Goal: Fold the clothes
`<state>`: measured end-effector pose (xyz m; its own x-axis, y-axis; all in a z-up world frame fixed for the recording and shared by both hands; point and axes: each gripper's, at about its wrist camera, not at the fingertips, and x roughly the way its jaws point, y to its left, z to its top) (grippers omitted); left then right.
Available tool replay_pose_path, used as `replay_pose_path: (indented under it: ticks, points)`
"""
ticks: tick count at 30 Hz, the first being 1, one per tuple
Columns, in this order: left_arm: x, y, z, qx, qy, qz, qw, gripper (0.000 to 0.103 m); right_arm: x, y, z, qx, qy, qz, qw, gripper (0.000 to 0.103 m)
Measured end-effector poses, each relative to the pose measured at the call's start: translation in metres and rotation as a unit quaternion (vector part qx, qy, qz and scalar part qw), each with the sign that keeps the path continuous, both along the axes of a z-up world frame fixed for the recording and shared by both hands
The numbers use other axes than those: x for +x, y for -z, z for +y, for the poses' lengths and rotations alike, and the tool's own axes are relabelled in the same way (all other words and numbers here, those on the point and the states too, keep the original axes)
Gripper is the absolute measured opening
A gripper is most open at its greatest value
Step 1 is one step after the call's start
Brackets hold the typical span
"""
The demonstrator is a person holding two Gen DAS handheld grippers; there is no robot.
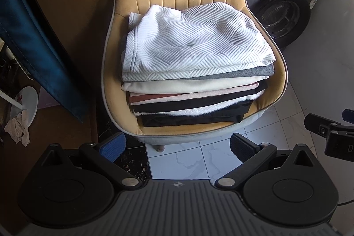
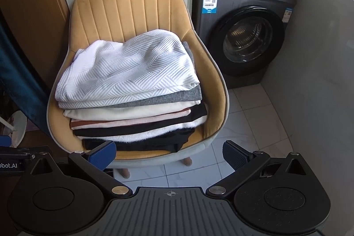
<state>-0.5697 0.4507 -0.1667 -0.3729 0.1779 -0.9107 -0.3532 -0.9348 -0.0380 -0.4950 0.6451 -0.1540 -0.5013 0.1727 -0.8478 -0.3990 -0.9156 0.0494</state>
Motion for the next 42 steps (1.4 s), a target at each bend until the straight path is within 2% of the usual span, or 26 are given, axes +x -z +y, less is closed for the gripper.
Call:
replay_pose_path:
  ticks: [42]
  points:
    - [-0.015,0.0,-0.005,0.007,-0.011,-0.003,0.9999,0.102,-0.007,-0.002,-0.001,-0.011,0.016,0.012,1.0,0.102]
